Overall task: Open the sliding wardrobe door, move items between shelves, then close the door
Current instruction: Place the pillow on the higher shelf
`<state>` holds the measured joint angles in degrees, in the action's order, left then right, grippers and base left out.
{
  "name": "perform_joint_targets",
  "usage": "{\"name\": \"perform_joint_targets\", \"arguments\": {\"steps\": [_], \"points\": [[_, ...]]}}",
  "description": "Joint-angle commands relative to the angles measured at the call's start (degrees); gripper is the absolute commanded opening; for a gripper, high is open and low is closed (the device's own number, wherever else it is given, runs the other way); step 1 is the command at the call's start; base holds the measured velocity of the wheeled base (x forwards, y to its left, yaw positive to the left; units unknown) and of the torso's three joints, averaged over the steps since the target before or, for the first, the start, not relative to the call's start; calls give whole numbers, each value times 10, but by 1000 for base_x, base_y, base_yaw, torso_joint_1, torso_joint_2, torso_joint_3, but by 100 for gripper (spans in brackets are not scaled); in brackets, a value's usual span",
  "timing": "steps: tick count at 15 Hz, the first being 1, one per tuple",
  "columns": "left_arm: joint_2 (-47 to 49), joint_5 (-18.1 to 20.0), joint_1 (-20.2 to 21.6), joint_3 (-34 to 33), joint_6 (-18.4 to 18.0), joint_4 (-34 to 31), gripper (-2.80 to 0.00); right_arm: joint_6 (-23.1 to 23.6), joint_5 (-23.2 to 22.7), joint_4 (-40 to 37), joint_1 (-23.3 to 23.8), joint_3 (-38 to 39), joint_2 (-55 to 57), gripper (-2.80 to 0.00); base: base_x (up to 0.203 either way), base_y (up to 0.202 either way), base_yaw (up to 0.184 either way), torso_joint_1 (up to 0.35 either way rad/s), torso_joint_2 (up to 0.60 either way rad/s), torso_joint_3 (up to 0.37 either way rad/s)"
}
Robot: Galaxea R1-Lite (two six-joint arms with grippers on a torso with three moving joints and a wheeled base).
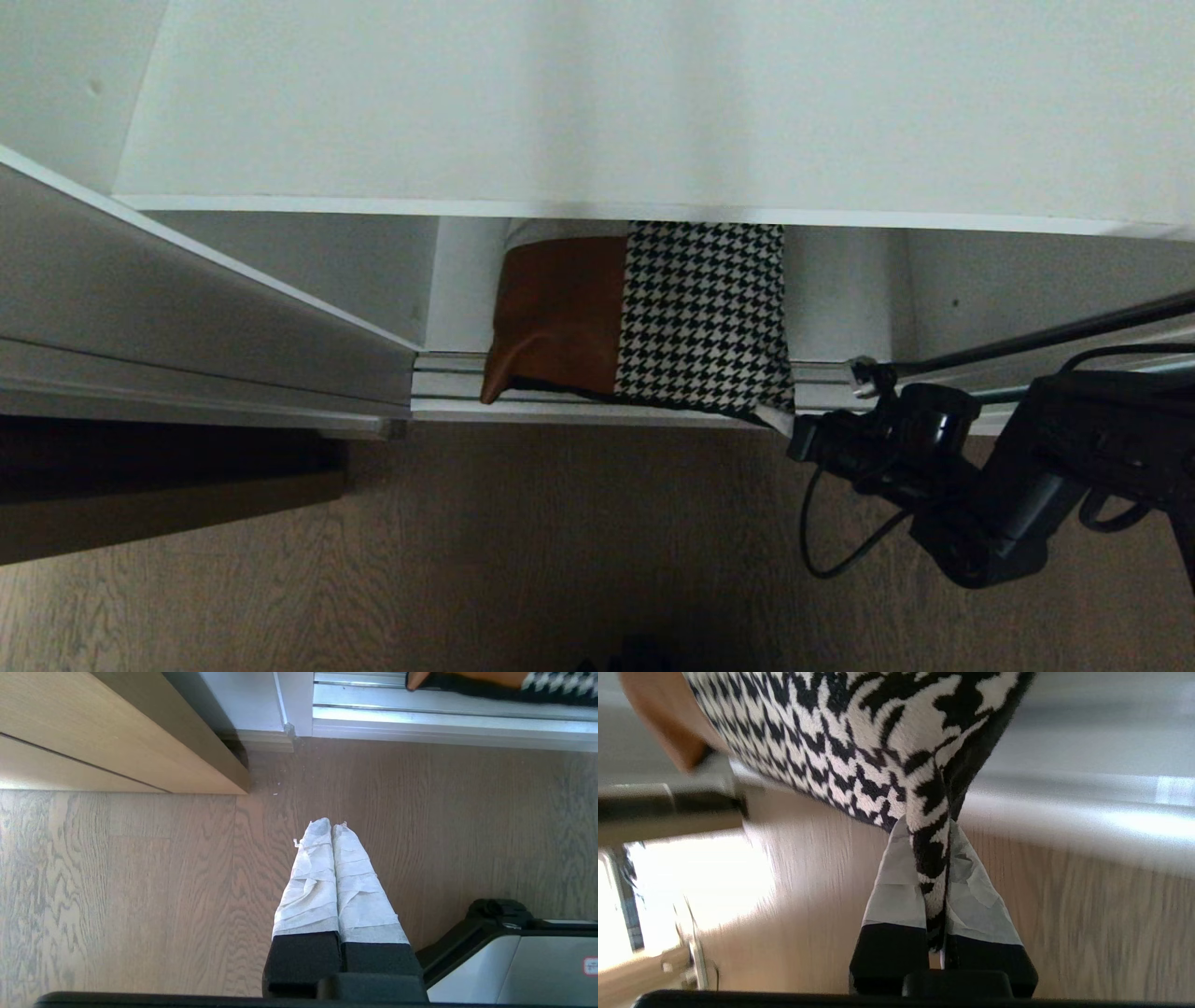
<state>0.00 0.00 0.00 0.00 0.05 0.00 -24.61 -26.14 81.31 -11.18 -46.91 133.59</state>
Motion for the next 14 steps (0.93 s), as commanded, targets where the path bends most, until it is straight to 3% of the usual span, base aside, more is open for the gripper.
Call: {"name": "perform_joint_targets", "arguments": {"steps": [1, 4, 14], "points": [[1, 0, 0, -1, 0, 0, -280, 7, 8, 4, -12, 39, -11, -280, 0, 0, 0, 0, 0, 0], [1, 0, 0, -1, 0, 0, -280, 12, 47, -14, -32, 51, -44, -280, 0, 0, 0, 0, 0, 0], [1, -1, 0, -1, -4, 0, -280, 11, 53, -42, 2, 60, -48, -280, 0, 0, 0, 0, 0, 0]]}}
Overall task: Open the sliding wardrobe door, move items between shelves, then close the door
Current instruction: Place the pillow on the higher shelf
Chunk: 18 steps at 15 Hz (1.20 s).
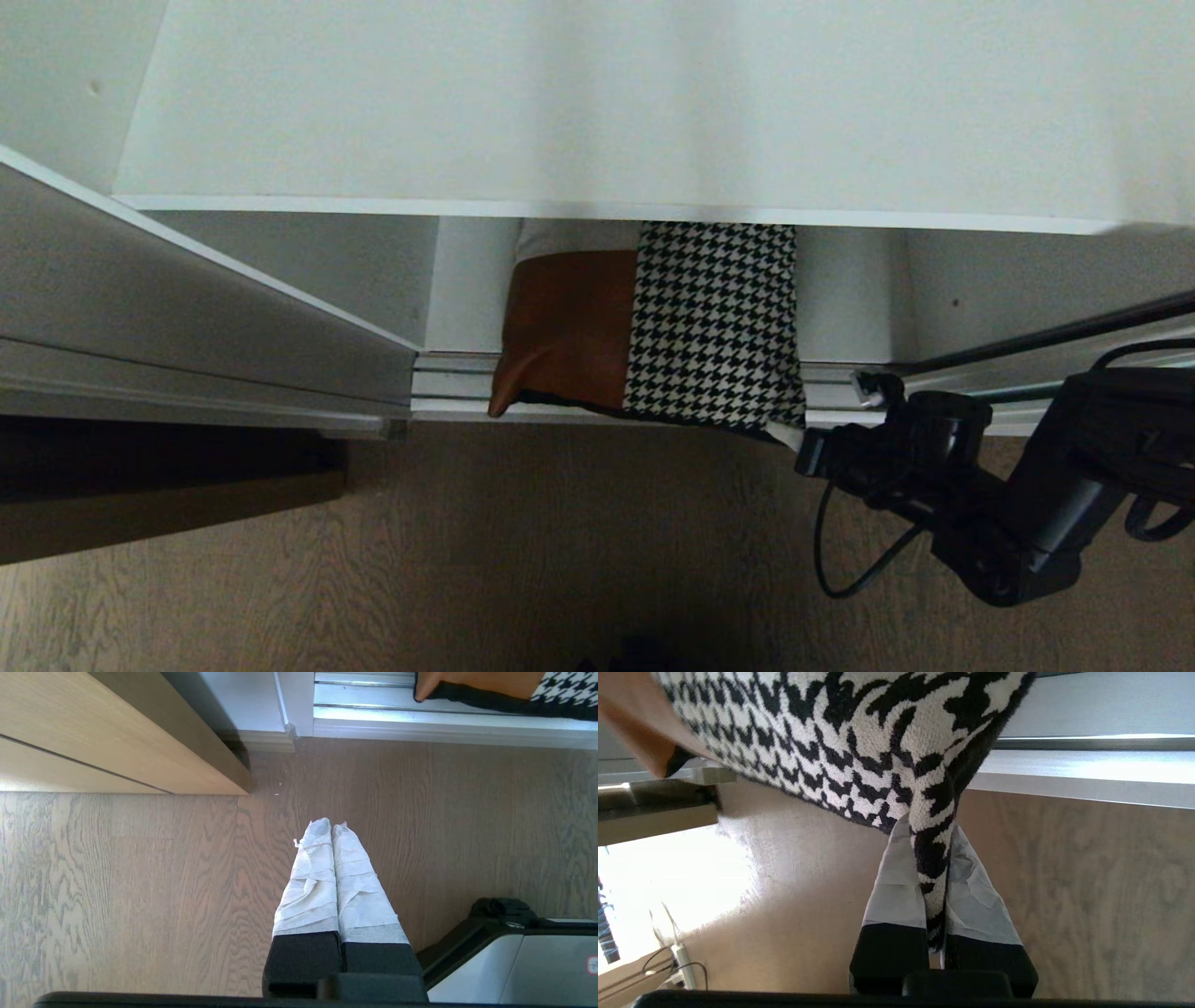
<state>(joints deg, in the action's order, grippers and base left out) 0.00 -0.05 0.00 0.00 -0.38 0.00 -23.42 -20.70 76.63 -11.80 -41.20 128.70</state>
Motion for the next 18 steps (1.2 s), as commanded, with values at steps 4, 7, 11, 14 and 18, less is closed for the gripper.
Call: {"name": "perform_joint_targets", "arguments": {"steps": [4, 7, 11, 14, 18], "points": [[2, 0, 0, 1, -1, -5, -280, 0, -2, 5, 22, 14, -7, -280, 0, 0, 0, 0, 0, 0], [10, 2, 0, 19, -19, -51, -280, -2, -2, 11, 28, 37, -11, -280, 0, 0, 0, 0, 0, 0], [121, 19, -1, 115, 8, -87, -280, -2, -2, 17, 36, 41, -13, -280, 0, 0, 0, 0, 0, 0], [281, 100, -1, 157, 62, -95, -280, -2, -2, 18, 36, 39, -9, -280, 0, 0, 0, 0, 0, 0], [513, 208, -1, 182, 117, -45, -280, -2, -3, 18, 36, 31, -8, -280, 0, 0, 0, 0, 0, 0]]}}
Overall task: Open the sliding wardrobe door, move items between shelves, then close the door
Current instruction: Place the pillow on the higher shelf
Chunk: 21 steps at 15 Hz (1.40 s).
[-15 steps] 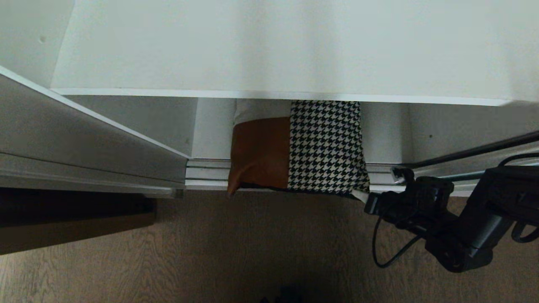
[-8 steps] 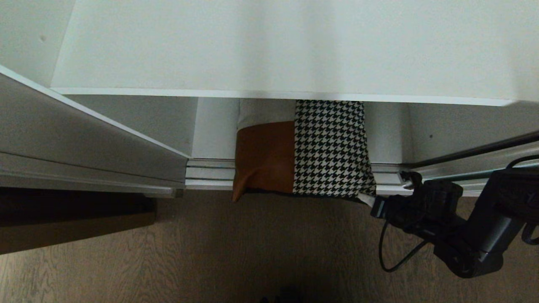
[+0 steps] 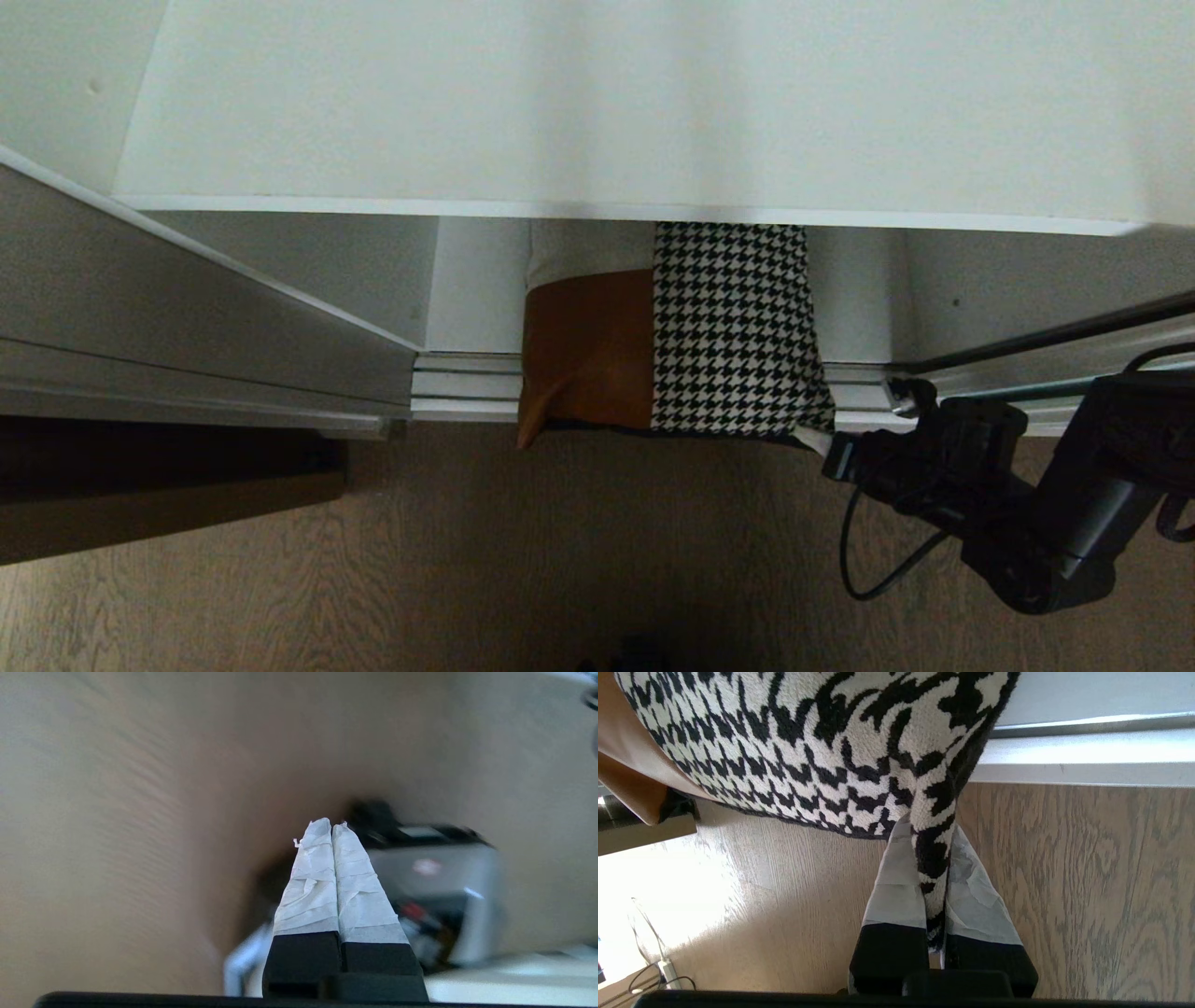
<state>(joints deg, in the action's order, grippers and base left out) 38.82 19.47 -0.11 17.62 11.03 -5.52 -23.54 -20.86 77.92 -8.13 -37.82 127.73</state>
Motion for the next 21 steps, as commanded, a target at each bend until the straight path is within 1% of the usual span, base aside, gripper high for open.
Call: {"name": "perform_joint_targets", "arguments": {"steps": [1, 3, 5, 6, 7, 8, 10, 13, 14, 15, 16, 19, 21], "points": [[192, 25, 0, 7, 8, 45, -280, -1, -1, 5, 0, -4, 0, -280, 0, 0, 0, 0, 0, 0], [335, 39, -1, 8, 16, 148, -280, 0, -2, 5, 6, 3, -2, -280, 0, 0, 0, 0, 0, 0], [475, 49, -10, 5, 23, 281, -280, 0, -5, 6, 17, 3, -2, -280, 0, 0, 0, 0, 0, 0], [530, 52, -23, 3, 29, 346, -280, 0, -6, 6, 21, 3, -4, -280, 0, 0, 0, 0, 0, 0], [576, 54, -47, 2, 44, 411, -280, 1, -7, 7, 23, 4, -4, -280, 0, 0, 0, 0, 0, 0], [613, 50, -78, 5, 59, 455, -280, 1, -7, 7, 24, 5, -4, -280, 0, 0, 0, 0, 0, 0], [686, 15, -118, 24, 73, 509, -280, 0, -9, 7, 29, 5, -3, -280, 0, 0, 0, 0, 0, 0], [793, -39, -176, 41, 86, 654, -280, 0, -10, 7, 29, 8, 1, -280, 0, 0, 0, 0, 0, 0], [822, -61, -196, 50, 89, 686, -280, 0, -13, 7, 29, 8, -1, -280, 0, 0, 0, 0, 0, 0], [842, -84, -211, 70, 91, 702, -280, 0, -18, 7, 31, 9, -2, -280, 0, 0, 0, 0, 0, 0], [853, -94, -216, 86, 92, 708, -280, 0, -20, 7, 35, 13, -3, -280, 0, 0, 0, 0, 0, 0], [873, -103, -217, 128, 93, 707, -280, 2, -23, 7, 38, 21, -2, -280, 0, 0, 0, 0, 0, 0], [884, -122, -217, 156, 93, 706, -280, 2, -24, 12, 40, 22, -2, -280, 0, 0, 0, 0, 0, 0]]}}
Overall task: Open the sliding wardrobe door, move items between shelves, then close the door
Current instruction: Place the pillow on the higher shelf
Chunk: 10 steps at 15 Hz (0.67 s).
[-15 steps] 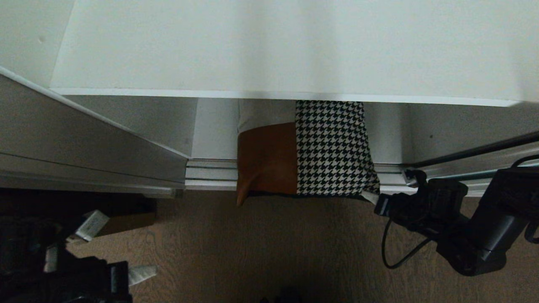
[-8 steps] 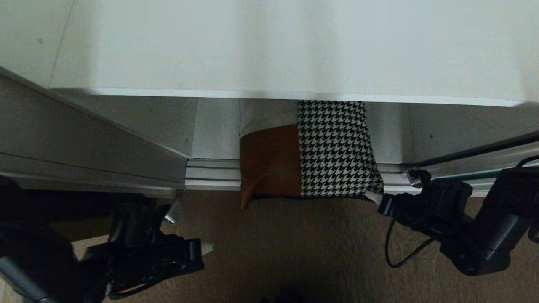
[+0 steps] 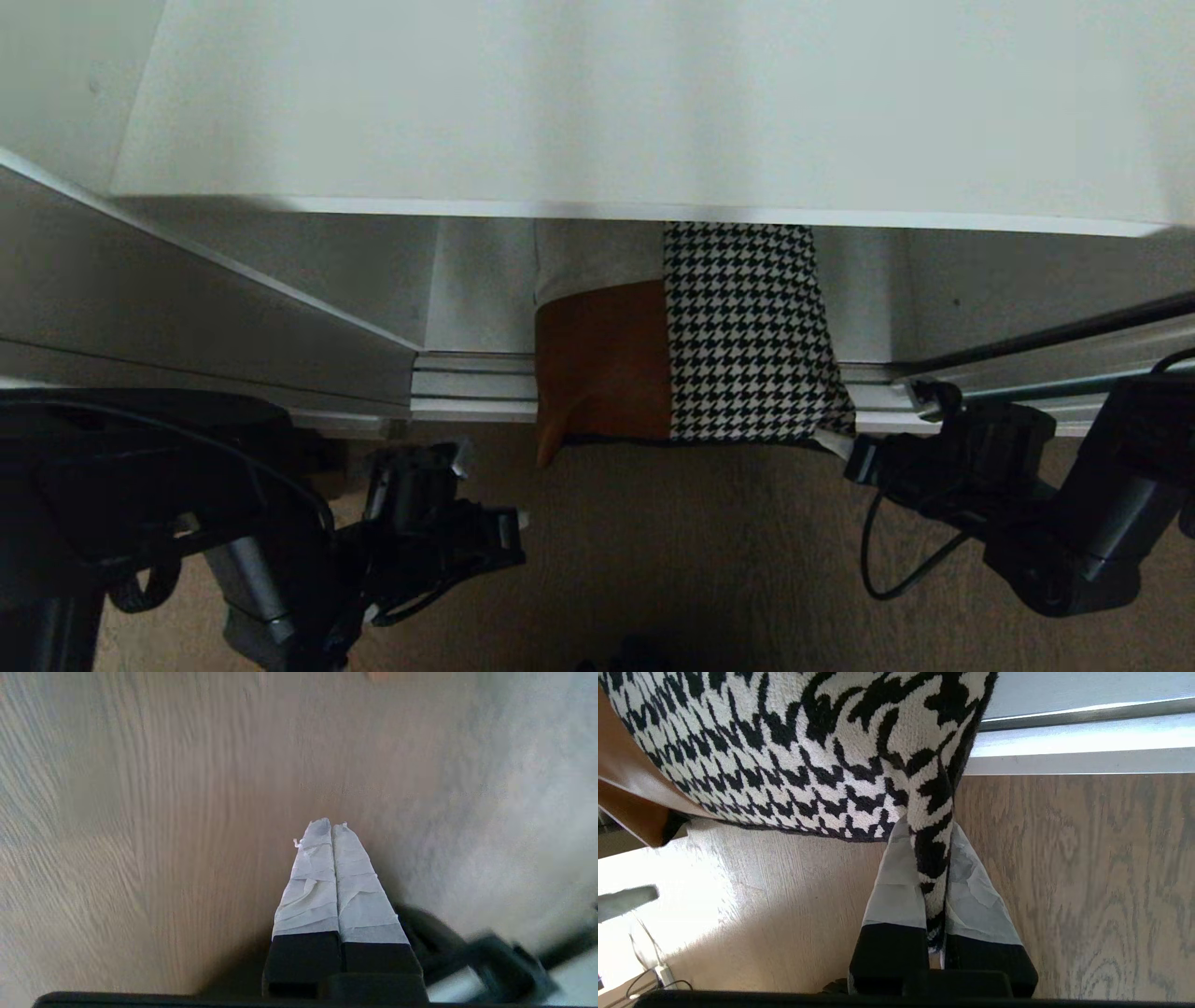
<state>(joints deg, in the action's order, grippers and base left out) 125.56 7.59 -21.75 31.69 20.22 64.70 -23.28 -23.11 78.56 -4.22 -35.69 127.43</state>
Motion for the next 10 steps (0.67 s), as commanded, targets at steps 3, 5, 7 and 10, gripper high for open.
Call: {"name": "perform_joint_targets", "arguments": {"steps": [3, 5, 7, 10], "points": [[-11, -18, 0, 27, 1, -3, 0, 8, -3, 3, 2, 2, -2, -280, 0, 0, 0, 0, 0, 0], [-29, -16, 0, 24, 5, 12, 0, 11, -2, 2, 3, 12, 3, -280, 0, 0, 0, 0, 0, 0], [-24, -17, 1, 23, 36, 52, 0, 17, -3, 3, 12, 16, 4, -280, 0, 0, 0, 0, 0, 0], [-19, -7, 1, 26, 43, 81, 0, 18, -3, 4, 10, 18, 5, -280, 0, 0, 0, 0, 0, 0]]}}
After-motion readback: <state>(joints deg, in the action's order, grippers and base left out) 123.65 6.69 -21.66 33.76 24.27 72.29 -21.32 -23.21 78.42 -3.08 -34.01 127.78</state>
